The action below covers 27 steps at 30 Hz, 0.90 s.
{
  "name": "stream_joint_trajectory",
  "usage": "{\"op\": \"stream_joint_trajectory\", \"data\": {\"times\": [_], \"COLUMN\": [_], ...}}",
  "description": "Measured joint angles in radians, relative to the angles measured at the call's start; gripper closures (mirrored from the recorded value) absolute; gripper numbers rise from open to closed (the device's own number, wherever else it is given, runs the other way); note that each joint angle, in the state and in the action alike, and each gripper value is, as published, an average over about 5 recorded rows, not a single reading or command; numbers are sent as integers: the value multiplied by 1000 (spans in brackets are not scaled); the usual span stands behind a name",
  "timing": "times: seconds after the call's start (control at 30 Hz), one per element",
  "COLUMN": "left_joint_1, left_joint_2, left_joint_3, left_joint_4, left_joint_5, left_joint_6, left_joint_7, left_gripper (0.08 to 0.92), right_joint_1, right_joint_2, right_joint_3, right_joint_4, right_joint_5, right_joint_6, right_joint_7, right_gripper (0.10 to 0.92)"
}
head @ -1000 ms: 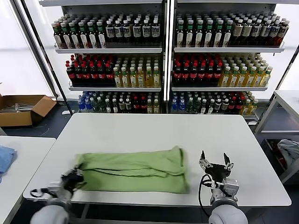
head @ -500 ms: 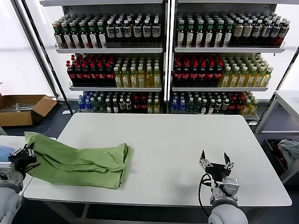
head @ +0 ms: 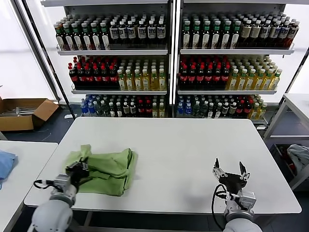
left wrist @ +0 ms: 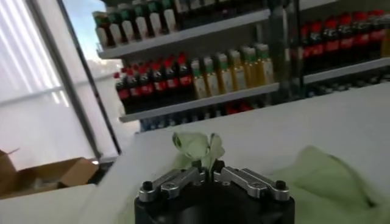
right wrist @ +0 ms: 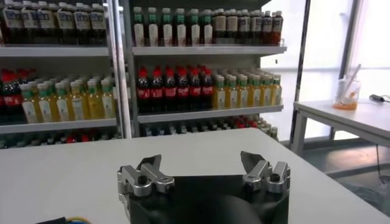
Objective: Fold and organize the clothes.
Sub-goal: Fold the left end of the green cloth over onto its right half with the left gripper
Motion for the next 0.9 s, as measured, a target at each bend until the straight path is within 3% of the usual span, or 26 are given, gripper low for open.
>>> {"op": "stream_joint_trajectory", "data": {"times": [0.33,0.63,0.9], "left_joint_1": [-38,-61,-72], "left_joint_2": [-85,-137,-177], "left_joint_3": [151,197,230], "left_joint_4": [-1,56,109], "left_joint_5": [49,107,100], "left_joint_6": [25,12,-35], "left_joint_7": [0,22,25], "left_gripper": [885,880,684], "right_joint_1": [-36,-44,-41], "right_joint_2": [5,5,12], "right_joint_3": [13,9,1], "right_joint_4": [1,1,-10], "right_joint_5": [-3,-7,-13], "right_joint_6": [10,12,14], "right_joint_7": [0,-2,-3], "right_gripper": [203,203,203]}}
